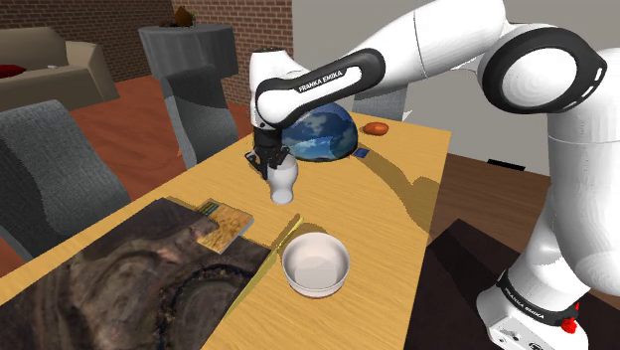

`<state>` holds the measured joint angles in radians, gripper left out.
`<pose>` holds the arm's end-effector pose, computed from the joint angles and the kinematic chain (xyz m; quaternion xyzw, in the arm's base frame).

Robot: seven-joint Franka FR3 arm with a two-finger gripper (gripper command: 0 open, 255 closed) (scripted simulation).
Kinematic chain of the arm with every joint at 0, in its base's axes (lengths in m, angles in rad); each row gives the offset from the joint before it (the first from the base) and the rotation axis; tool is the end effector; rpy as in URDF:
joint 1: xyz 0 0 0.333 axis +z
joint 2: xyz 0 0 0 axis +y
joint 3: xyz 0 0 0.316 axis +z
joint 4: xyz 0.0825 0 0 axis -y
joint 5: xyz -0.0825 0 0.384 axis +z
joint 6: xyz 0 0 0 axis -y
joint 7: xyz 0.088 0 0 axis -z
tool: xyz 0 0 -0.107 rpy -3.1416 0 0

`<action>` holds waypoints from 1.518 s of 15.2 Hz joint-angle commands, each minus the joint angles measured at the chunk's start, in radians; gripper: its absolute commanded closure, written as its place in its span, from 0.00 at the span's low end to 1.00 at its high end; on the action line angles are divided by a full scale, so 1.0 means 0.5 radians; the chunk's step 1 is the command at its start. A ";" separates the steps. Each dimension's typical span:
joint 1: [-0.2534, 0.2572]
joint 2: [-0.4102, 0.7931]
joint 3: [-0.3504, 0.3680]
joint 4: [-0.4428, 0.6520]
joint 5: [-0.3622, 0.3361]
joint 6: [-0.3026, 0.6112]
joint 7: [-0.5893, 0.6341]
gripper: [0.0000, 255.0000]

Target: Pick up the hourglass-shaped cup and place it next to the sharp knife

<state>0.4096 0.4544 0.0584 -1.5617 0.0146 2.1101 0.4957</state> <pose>0.6203 0.3080 0.3920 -0.9985 0.0208 -0.0331 0.0388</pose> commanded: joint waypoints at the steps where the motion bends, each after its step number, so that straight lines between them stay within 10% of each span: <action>1: -0.002 0.010 -0.001 -0.028 0.000 0.041 -0.004 1.00; 8: -0.002 0.011 -0.001 -0.027 0.000 0.041 -0.004 1.00; 9: -0.002 0.011 -0.001 -0.028 0.000 0.041 -0.004 0.00; 23: -0.009 -0.091 0.000 0.075 0.005 -0.163 -0.007 0.00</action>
<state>0.4052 0.4093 0.0582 -1.5246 0.0170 2.0294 0.4924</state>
